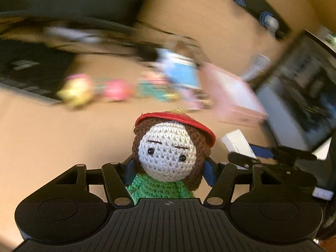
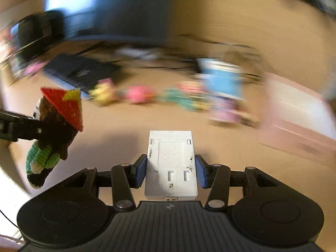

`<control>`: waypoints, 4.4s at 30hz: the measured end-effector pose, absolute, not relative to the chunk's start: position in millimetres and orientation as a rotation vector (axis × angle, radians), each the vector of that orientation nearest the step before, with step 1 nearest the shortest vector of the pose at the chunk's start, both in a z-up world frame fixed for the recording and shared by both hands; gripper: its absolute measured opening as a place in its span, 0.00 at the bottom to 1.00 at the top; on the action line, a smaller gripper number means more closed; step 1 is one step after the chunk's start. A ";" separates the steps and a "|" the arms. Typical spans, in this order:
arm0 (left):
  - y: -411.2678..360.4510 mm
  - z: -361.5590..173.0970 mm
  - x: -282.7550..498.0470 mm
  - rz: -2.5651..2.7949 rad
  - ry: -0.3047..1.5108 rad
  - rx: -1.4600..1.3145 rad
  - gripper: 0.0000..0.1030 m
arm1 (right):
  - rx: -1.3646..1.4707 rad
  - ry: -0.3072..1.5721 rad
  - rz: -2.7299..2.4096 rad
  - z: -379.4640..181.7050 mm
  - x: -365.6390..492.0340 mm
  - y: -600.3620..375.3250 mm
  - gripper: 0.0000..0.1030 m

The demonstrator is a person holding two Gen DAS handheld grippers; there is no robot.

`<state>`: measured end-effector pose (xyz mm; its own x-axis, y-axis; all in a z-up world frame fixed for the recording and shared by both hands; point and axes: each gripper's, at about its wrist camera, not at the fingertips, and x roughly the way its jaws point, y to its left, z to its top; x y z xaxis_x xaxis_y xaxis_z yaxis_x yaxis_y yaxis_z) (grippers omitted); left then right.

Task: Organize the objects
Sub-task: 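Grasp the white rectangular plastic piece with the right tool while the left tool lifts the doll, then lower the doll into the pink box and open the left tool, then place the white plastic piece into the pink box with the right tool, then grasp the yellow-and-pink cupcake toy with the left tool, then grasp the pink pig toy with the right tool while the left tool holds the cupcake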

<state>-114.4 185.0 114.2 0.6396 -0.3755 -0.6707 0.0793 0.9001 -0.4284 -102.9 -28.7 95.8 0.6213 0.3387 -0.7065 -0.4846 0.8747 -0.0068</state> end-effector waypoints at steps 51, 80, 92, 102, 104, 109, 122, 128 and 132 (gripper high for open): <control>33.8 114.6 36.2 -0.215 0.735 -0.299 0.63 | -0.023 0.594 0.162 122.9 18.4 -207.6 0.46; 231.9 48.0 -18.1 0.376 0.781 -0.241 0.60 | -0.091 0.724 0.254 95.6 -7.8 -121.6 0.82; 236.9 39.7 -46.0 0.258 0.809 -0.366 0.57 | -0.165 0.702 0.436 101.2 -2.9 -46.0 0.82; 247.1 45.2 -92.1 0.212 0.844 -0.473 0.46 | -0.260 0.723 0.610 87.1 7.6 24.3 0.82; 250.1 49.0 -106.8 0.200 0.845 -0.479 0.46 | -0.296 0.719 0.659 81.1 10.7 50.3 0.82; 263.1 59.4 -138.4 0.201 0.837 -0.511 0.46 | -0.350 0.722 0.781 62.3 26.4 123.7 0.82; 242.5 64.9 -138.3 0.031 0.871 -0.479 0.46 | -0.300 0.805 0.736 68.8 12.1 114.4 0.47; 176.6 52.8 -112.4 -0.200 0.969 -0.403 0.46 | -0.258 0.855 0.594 78.4 -39.4 22.3 0.47; 132.2 55.6 -97.7 -0.325 0.996 -0.330 0.46 | -0.225 0.871 0.452 78.4 -65.7 -34.3 0.47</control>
<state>-97.7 132.2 55.6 0.5038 -0.4122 -0.7591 0.1148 0.9030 -0.4141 -65.7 -34.3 78.4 0.5580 0.2894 -0.7778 -0.4690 0.8832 -0.0079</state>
